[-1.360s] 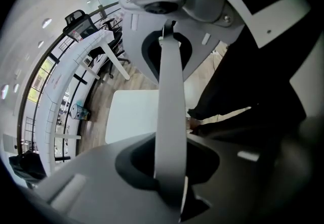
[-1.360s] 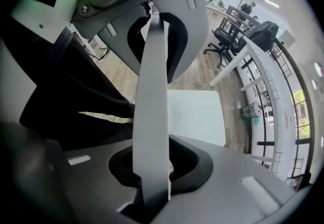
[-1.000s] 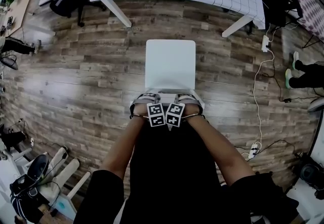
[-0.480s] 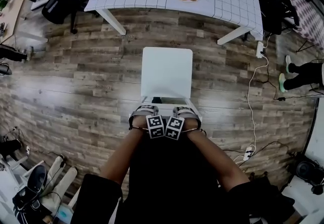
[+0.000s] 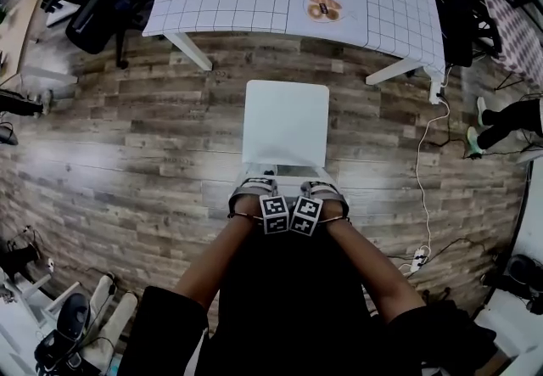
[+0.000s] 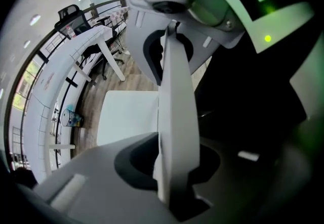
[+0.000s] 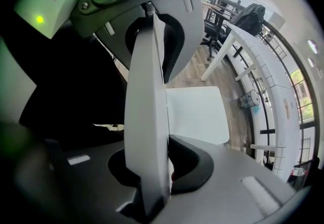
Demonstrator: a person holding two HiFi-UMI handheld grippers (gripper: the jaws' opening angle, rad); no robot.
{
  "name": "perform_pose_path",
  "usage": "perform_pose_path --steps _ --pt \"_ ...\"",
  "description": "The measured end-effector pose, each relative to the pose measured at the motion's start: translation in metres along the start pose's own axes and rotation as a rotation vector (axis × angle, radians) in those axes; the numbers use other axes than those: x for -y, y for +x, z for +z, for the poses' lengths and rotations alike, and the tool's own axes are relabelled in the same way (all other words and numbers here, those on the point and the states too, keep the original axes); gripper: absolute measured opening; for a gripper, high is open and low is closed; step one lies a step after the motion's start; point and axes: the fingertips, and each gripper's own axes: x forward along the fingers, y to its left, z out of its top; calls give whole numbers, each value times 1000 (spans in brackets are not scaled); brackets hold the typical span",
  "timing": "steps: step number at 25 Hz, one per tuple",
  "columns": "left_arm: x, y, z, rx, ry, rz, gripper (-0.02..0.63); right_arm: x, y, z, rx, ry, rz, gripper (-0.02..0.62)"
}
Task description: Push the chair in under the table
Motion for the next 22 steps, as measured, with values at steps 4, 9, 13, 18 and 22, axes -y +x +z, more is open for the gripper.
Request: perform_pose_path --steps 4,9,13,18,22 --pt "-25 2 -6 6 10 -11 91 24 4 8 2 17 -6 83" --pt "-60 1 -11 2 34 -3 84 57 6 15 2 26 -7 83" --pt "-91 0 -10 6 41 4 83 87 7 15 -4 31 -9 81" --pt "-118 -2 -14 1 63 10 81 113 7 21 -5 35 -11 80" --pt "-133 0 -15 2 58 17 81 128 9 23 0 23 -17 78"
